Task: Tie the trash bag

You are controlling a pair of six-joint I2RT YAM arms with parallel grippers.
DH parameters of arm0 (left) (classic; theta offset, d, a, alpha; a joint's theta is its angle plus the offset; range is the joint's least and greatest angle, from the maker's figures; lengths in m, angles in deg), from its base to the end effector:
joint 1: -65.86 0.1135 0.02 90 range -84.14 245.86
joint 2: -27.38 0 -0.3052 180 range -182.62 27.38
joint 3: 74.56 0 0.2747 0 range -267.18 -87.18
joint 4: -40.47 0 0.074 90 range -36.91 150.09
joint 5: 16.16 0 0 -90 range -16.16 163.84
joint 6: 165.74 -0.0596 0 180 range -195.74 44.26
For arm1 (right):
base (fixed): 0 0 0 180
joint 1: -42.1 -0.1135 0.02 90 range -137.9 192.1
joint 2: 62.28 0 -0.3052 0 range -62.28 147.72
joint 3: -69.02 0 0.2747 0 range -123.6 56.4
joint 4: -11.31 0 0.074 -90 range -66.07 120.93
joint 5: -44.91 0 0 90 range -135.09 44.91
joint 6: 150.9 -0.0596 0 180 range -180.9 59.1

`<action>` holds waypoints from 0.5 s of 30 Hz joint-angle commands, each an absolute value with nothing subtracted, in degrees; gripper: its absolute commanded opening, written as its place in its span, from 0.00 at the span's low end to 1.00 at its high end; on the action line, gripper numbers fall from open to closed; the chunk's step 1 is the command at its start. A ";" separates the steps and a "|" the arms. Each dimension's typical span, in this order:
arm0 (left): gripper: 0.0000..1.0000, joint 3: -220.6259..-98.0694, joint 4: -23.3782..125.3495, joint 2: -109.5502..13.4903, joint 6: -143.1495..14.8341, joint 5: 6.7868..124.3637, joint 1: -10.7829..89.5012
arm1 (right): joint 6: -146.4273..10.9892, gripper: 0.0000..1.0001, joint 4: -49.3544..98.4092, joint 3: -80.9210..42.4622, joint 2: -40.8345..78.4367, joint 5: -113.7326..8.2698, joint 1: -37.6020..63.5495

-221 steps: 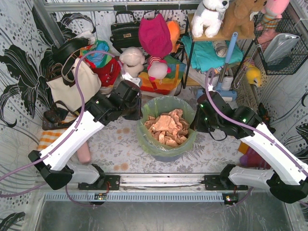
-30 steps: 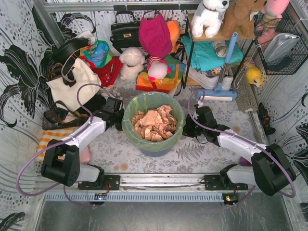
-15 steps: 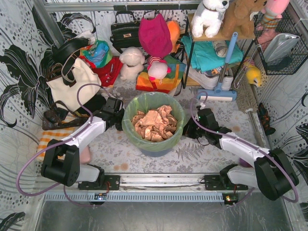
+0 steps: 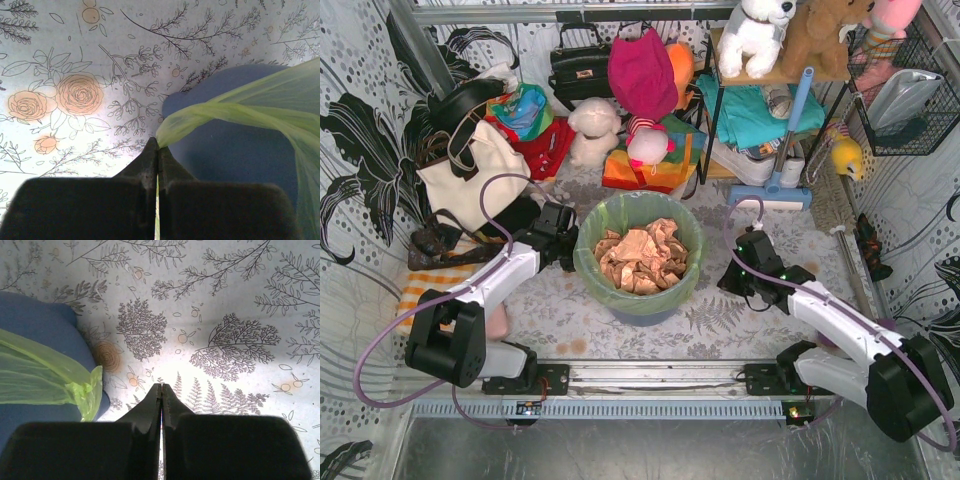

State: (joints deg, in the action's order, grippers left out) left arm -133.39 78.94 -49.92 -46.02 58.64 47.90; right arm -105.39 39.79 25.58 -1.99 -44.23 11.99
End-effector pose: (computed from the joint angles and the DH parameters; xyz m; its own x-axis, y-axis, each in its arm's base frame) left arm 0.2665 -0.1028 0.2140 -0.9074 -0.2088 -0.3648 -0.0187 0.8871 -0.4613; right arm 0.1956 0.1124 0.2039 -0.7840 0.3554 -0.5090 0.0798 0.8708 0.4851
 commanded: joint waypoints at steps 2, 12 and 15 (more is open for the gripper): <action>0.00 -134.39 78.14 -48.32 -46.23 59.35 47.76 | -102.72 0.00 39.50 22.91 -4.78 -46.54 11.95; 0.00 -133.76 77.22 -48.03 -45.66 59.10 47.81 | -105.79 0.47 24.29 24.43 -1.83 -62.85 11.92; 0.00 -133.85 77.17 -48.25 -45.76 59.02 47.78 | -105.70 0.49 23.25 24.33 0.45 -63.93 11.96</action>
State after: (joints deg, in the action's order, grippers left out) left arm -133.39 78.89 -49.13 -45.91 58.68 47.90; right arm -105.24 28.18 24.88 -1.92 -59.37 11.99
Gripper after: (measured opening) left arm 0.009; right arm 0.482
